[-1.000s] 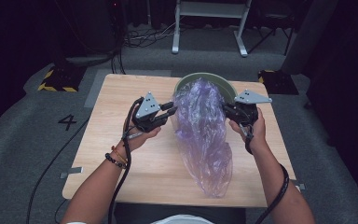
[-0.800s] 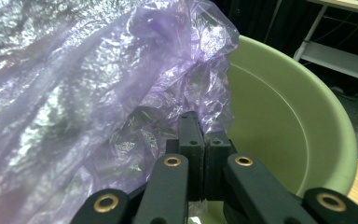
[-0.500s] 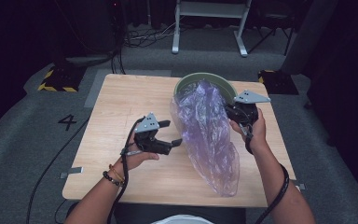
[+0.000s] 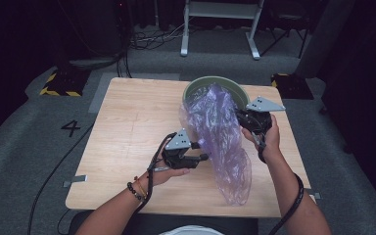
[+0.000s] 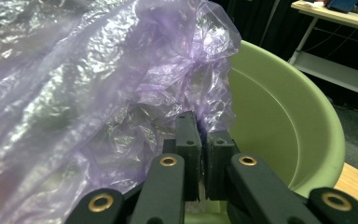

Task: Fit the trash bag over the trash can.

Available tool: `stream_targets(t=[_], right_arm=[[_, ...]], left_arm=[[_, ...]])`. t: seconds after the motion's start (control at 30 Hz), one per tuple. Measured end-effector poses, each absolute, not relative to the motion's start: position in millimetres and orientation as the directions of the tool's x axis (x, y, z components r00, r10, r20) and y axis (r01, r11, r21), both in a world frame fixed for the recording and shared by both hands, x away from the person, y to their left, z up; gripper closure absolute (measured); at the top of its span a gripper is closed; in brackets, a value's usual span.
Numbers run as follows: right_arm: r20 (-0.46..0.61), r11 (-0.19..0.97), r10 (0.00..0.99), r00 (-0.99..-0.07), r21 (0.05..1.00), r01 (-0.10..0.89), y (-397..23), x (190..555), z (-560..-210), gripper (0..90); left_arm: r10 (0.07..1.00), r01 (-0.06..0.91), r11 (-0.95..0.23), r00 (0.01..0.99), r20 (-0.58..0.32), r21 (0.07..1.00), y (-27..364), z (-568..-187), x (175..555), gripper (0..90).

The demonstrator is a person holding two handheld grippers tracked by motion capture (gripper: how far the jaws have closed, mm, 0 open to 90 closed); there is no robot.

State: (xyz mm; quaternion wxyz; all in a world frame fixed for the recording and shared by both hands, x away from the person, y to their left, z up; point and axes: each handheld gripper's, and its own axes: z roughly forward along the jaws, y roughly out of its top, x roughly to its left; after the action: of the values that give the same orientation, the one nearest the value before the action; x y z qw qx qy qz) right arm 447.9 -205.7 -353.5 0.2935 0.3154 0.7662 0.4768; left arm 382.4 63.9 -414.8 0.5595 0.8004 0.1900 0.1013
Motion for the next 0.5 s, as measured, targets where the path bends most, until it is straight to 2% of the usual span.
stream_targets(t=[0.03,0.13,0.2,0.5], right_arm=[[-0.150,0.346,0.764,-0.628,0.916,0.201,-205.7,447.6,-353.4,86.3],[-0.154,0.346,0.763,-0.627,0.917,0.196,-206.1,447.3,-353.0,84.6],[-0.158,0.348,0.768,-0.620,0.916,0.199,-206.7,447.2,-352.4,81.4],[-0.152,0.342,0.786,-0.599,0.914,0.218,-212.7,449.6,-350.0,53.6]], left_arm=[[0.430,0.183,-0.294,0.902,-0.041,0.938,65.1,-413.7,383.1,70.5],[0.435,0.137,-0.287,0.900,0.002,0.948,71.1,-409.6,382.5,88.4],[0.438,0.111,-0.271,0.899,0.019,0.956,77.9,-404.5,380.0,90.0],[0.500,0.050,-0.182,0.865,0.049,0.982,113.8,-377.7,380.2,90.0]])
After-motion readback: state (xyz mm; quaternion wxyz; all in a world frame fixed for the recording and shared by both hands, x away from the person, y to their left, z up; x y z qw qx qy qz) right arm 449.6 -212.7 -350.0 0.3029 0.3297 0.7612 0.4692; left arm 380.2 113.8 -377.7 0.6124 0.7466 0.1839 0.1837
